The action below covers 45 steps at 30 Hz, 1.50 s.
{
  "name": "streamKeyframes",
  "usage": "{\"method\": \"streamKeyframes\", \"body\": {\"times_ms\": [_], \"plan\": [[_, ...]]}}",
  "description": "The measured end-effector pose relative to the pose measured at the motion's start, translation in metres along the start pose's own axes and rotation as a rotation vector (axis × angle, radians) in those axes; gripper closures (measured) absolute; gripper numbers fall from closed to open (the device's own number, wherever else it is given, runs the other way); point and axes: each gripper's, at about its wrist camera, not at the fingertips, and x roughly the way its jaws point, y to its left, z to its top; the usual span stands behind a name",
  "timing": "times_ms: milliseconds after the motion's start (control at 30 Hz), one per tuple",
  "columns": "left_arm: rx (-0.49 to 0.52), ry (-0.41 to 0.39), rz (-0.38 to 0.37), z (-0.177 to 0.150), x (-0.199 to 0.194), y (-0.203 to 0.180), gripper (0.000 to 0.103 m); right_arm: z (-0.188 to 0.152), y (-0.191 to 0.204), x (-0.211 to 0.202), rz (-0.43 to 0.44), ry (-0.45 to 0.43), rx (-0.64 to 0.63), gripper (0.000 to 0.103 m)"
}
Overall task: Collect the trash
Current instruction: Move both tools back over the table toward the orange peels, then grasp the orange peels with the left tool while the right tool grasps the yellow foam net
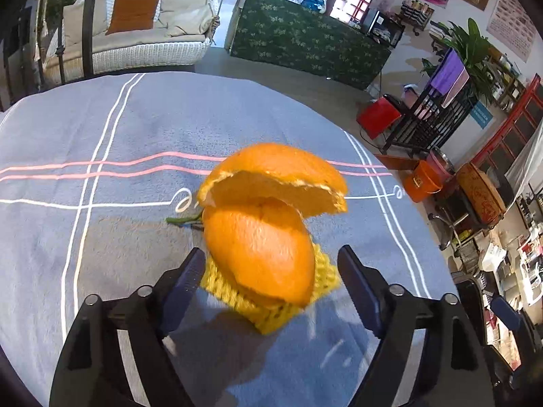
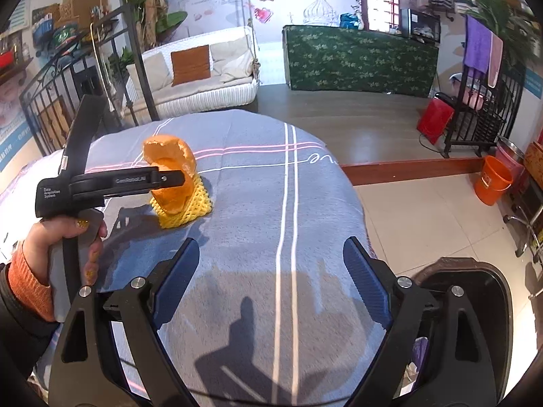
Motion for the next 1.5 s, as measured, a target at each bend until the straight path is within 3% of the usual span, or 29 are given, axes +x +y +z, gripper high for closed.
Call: {"method": "streamKeyframes", "body": {"times_ms": [67, 133, 333, 600, 767, 867, 933, 1000, 1100, 1500], "plan": [[-0.016, 0.01, -0.008, 0.0, 0.005, 0.003, 0.029, 0.005, 0.003, 0.008, 0.005, 0.012, -0.007, 0.017], [-0.027, 0.016, -0.01, 0.0, 0.008, 0.007, 0.04, 0.009, 0.005, 0.014, 0.017, 0.024, -0.009, 0.017], [-0.03, -0.024, -0.028, -0.004, -0.003, 0.014, 0.051, 0.021, 0.029, 0.045, 0.063, 0.087, -0.065, 0.017], [-0.069, -0.12, -0.019, -0.003, -0.038, 0.036, 0.058, 0.042, 0.071, 0.096, 0.128, 0.184, -0.169, 0.017], [-0.089, -0.129, -0.025, -0.002, -0.042, 0.048, 0.061, 0.047, 0.086, 0.125, 0.151, 0.271, -0.192, 0.018], [-0.114, -0.146, -0.021, 0.001, -0.048, 0.055, 0.061, 0.05, 0.094, 0.139, 0.177, 0.31, -0.189, 0.027], [-0.115, -0.164, -0.011, 0.001, -0.052, 0.055, 0.061, 0.052, 0.099, 0.148, 0.186, 0.329, -0.19, 0.039], [-0.12, -0.171, -0.021, 0.002, -0.055, 0.055, 0.061, 0.052, 0.1, 0.154, 0.192, 0.346, -0.189, 0.066], [-0.105, -0.176, -0.008, 0.003, -0.057, 0.053, 0.061, 0.051, 0.102, 0.152, 0.199, 0.335, -0.194, 0.084], [-0.076, -0.213, 0.0, -0.007, -0.078, 0.041, 0.061, 0.048, 0.068, 0.093, 0.114, 0.185, -0.117, 0.088]]}}
